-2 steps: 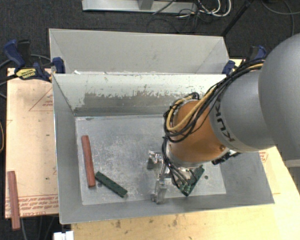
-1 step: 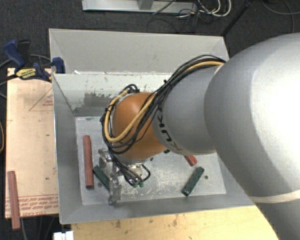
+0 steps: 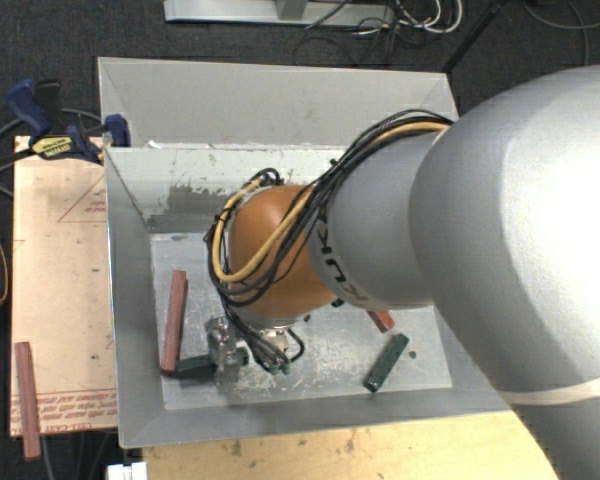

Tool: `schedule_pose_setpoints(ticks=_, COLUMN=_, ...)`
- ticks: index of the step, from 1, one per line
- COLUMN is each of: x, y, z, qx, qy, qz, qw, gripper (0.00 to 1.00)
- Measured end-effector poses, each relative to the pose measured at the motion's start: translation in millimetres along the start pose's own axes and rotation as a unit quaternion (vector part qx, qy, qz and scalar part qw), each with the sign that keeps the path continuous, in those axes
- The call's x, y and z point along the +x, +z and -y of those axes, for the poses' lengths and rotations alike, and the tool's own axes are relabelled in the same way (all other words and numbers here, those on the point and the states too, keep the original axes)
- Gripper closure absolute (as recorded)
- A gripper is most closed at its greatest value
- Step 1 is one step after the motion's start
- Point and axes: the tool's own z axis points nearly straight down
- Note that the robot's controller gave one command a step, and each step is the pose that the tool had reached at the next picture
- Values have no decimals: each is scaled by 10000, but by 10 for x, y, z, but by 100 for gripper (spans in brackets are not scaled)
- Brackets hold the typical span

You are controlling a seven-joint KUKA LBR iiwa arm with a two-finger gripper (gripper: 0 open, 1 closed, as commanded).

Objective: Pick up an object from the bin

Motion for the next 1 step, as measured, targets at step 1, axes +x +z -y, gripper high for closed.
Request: schedule_pose_setpoints(ticks=1, x=-352, y=-1235, z=-126, qx=-12, qy=109, qz=52, qw=9999, gripper=100)
